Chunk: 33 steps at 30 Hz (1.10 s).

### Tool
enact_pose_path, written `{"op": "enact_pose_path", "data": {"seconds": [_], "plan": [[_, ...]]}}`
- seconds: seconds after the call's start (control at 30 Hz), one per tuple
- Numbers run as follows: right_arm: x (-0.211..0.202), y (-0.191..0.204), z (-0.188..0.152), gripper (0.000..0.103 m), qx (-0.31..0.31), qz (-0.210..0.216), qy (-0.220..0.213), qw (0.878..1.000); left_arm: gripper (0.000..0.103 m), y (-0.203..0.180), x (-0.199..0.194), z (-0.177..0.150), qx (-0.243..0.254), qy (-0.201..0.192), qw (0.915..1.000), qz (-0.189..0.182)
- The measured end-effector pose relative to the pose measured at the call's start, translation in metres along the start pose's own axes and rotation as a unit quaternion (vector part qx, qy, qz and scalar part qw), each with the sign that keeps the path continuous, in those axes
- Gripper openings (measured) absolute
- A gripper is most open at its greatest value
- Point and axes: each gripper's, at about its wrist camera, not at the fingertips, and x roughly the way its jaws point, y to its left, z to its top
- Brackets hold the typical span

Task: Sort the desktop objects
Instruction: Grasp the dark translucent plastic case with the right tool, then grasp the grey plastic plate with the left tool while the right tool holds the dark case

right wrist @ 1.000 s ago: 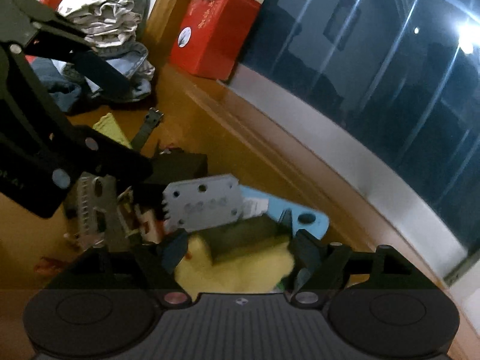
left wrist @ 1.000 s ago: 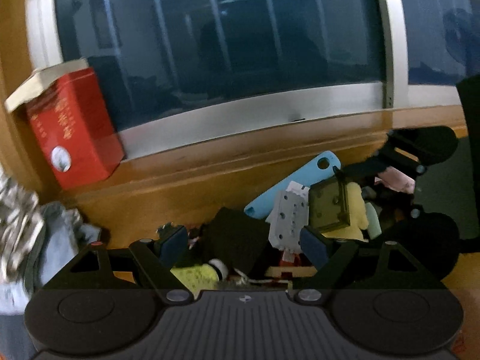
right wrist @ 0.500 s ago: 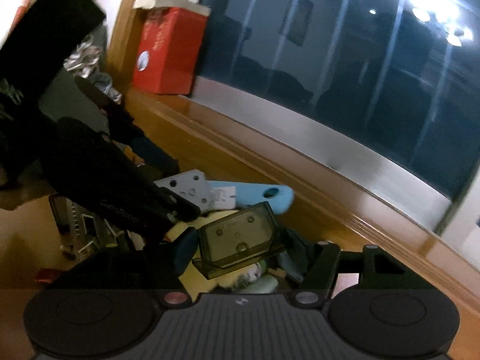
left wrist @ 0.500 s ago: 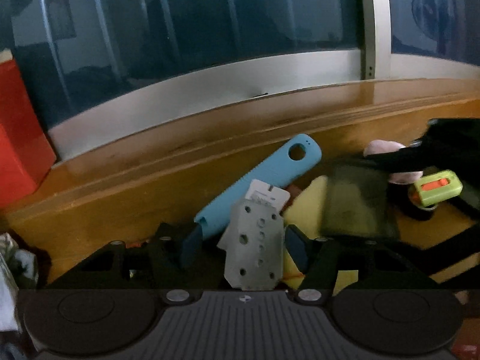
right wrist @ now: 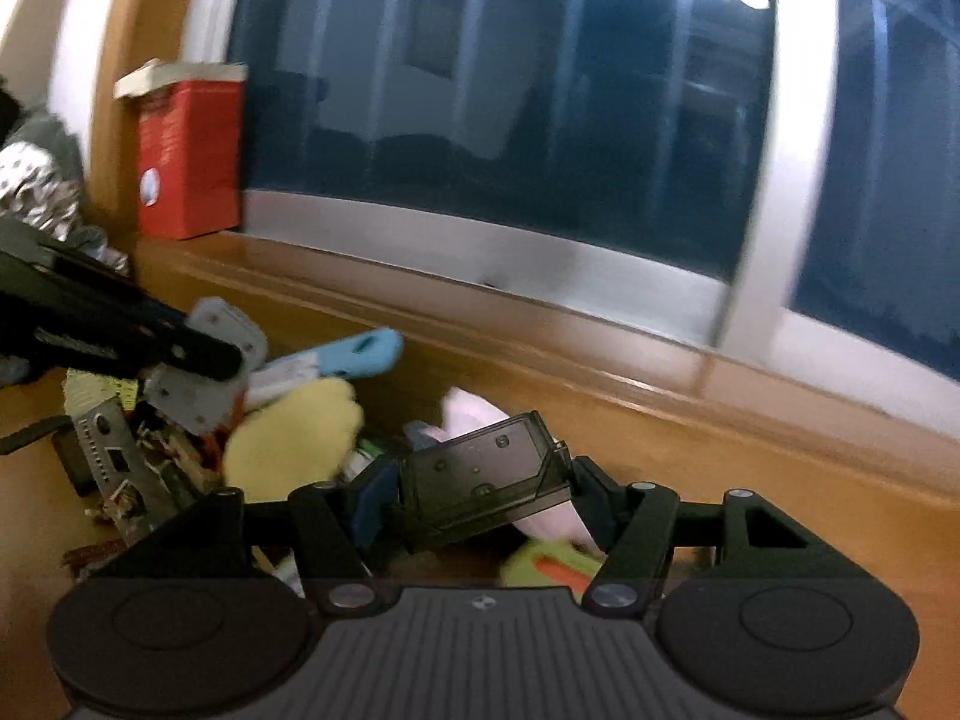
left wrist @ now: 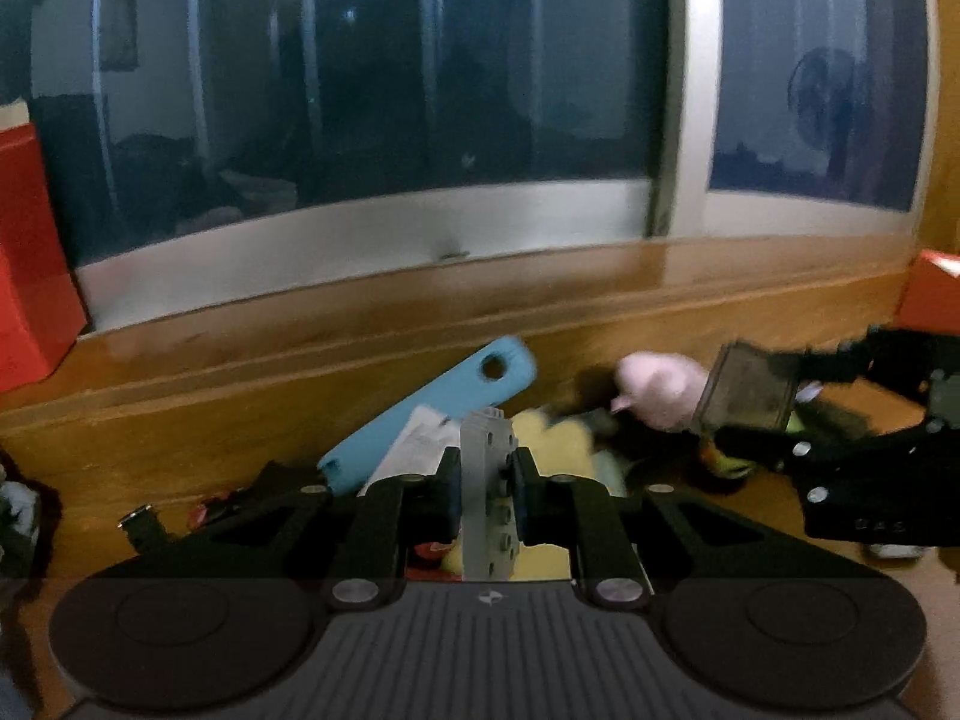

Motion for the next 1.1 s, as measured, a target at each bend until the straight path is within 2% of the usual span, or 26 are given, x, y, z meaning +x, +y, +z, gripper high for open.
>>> {"op": "enact_pose_path", "data": {"seconds": [0.07,0.23,0.37,0.43,0.47,0.53,0.57,0.6,0.73,0.8,0.9,1.0,1.1], "plan": [[-0.010,-0.008,-0.006,0.065,0.007,-0.015,0.001,1.000,0.014,-0.010,-0.006,0.005,0.004,-0.011,0.9999,-0.012],[-0.042,-0.028,-0.015,0.066,0.034,-0.038,-0.012,0.999,0.014,-0.042,-0.015,0.015,0.021,-0.029,0.9988,-0.034],[-0.069,-0.043,-0.023,0.066,0.046,-0.049,-0.024,0.997,0.015,-0.060,-0.015,0.010,0.029,-0.018,0.9991,-0.025],[-0.079,-0.052,-0.027,0.066,0.056,-0.047,-0.026,0.997,0.020,-0.065,-0.015,0.003,0.029,-0.007,0.9995,-0.014],[-0.083,-0.057,-0.029,0.066,0.063,-0.043,-0.026,0.997,0.026,-0.067,-0.013,-0.002,0.026,0.003,0.9996,-0.009],[-0.090,-0.064,-0.034,0.066,0.074,-0.036,-0.024,0.996,0.043,-0.069,-0.008,-0.013,0.023,0.031,0.9993,-0.002],[-0.092,-0.067,-0.036,0.066,0.076,-0.034,-0.022,0.996,0.061,-0.070,-0.004,-0.019,0.022,0.049,0.9986,0.000],[-0.094,-0.069,-0.038,0.066,0.079,-0.032,-0.021,0.996,0.067,-0.073,0.000,-0.025,0.023,0.061,0.9979,0.000],[-0.099,-0.076,-0.047,0.066,0.099,-0.022,-0.017,0.995,0.071,-0.094,0.013,-0.042,0.033,0.103,0.9941,-0.006],[-0.099,-0.077,-0.051,0.066,0.107,-0.020,-0.013,0.994,0.080,-0.108,0.019,-0.046,0.025,0.113,0.9932,-0.007],[-0.099,-0.078,-0.058,0.066,0.118,-0.017,-0.008,0.993,0.084,-0.130,0.025,-0.053,0.033,0.112,0.9931,-0.009],[-0.100,-0.078,-0.064,0.066,0.123,-0.015,-0.001,0.992,0.085,-0.145,0.039,-0.057,0.049,0.118,0.9918,0.008],[-0.103,-0.079,-0.068,0.066,0.120,-0.013,0.004,0.993,0.083,-0.148,0.050,-0.061,0.035,0.123,0.9915,0.019]]}}
